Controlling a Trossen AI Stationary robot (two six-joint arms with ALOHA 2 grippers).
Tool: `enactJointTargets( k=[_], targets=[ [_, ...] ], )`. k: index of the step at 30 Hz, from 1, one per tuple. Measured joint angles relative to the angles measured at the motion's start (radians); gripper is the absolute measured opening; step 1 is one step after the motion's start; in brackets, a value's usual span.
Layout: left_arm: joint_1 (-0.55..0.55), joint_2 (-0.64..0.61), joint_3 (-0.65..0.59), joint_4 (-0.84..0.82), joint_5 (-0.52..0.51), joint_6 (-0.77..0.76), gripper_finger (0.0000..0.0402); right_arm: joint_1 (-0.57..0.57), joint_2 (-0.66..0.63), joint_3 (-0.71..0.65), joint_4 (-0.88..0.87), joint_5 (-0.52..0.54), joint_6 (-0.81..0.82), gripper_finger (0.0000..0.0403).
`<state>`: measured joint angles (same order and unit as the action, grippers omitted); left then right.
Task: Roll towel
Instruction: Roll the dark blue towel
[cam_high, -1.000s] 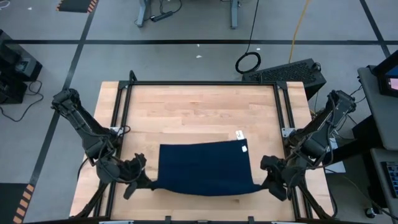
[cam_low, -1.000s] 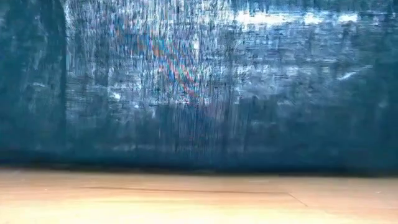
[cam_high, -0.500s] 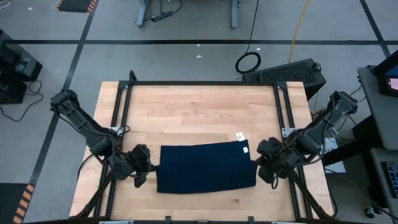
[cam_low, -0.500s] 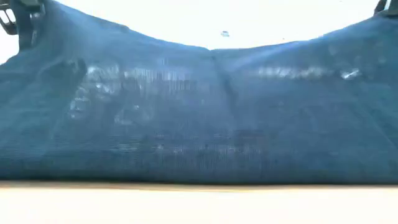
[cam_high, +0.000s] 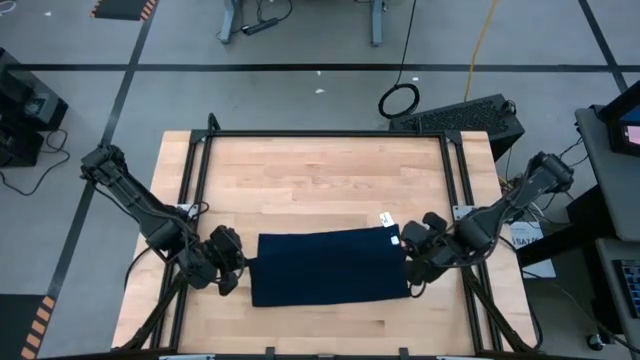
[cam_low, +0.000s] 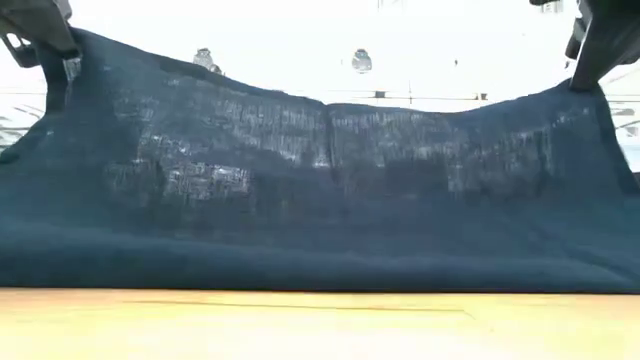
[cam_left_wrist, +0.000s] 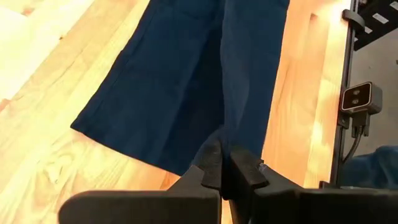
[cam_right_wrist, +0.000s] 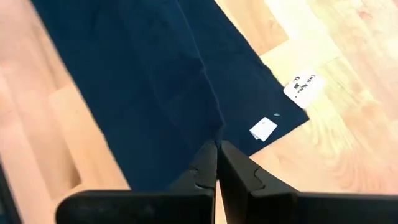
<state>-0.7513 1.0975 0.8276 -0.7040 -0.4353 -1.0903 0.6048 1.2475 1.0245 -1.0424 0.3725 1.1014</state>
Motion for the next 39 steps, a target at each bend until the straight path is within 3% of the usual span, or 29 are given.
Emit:
enactJointTargets(
  k=[10,18,39],
  targets=[
    [0.0,0.096,0.0,-0.003,-0.027,-0.002,0.0006,-0.044,0.022,0.0,-0.098,-0.038,0.007,0.0],
    [0.038,0.158,-0.001,-0.002,-0.036,-0.002,0.0006,-0.055,0.021,0.0,-0.127,0.052,-0.096,0.0],
    [0.187,0.218,-0.001,0.003,-0.068,0.084,0.0006,-0.166,0.128,-0.001,-0.118,0.074,-0.117,0.0]
  ],
)
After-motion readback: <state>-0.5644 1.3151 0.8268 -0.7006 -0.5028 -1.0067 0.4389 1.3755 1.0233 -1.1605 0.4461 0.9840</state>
